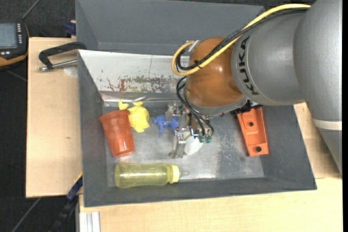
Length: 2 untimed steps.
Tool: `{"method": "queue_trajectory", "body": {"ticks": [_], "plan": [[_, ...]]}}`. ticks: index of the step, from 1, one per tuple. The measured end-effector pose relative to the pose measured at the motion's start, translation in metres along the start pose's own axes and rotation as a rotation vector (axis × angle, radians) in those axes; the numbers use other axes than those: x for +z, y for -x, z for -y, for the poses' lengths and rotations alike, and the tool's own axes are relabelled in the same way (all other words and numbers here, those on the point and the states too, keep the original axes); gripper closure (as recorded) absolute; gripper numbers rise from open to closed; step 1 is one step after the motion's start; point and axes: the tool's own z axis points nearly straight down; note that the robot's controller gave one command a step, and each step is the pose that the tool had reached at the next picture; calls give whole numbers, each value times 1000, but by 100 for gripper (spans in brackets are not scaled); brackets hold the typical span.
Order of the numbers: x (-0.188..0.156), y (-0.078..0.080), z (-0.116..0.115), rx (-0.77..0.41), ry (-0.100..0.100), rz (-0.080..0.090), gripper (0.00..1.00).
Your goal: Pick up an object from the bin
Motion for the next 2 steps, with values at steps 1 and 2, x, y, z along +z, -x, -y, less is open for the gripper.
{"method": "queue_trajectory", "body": {"ticks": [1,2], "plan": [[6,-17,18,182,1,-3,0],[16,5,22,151,1,2,0]]}}
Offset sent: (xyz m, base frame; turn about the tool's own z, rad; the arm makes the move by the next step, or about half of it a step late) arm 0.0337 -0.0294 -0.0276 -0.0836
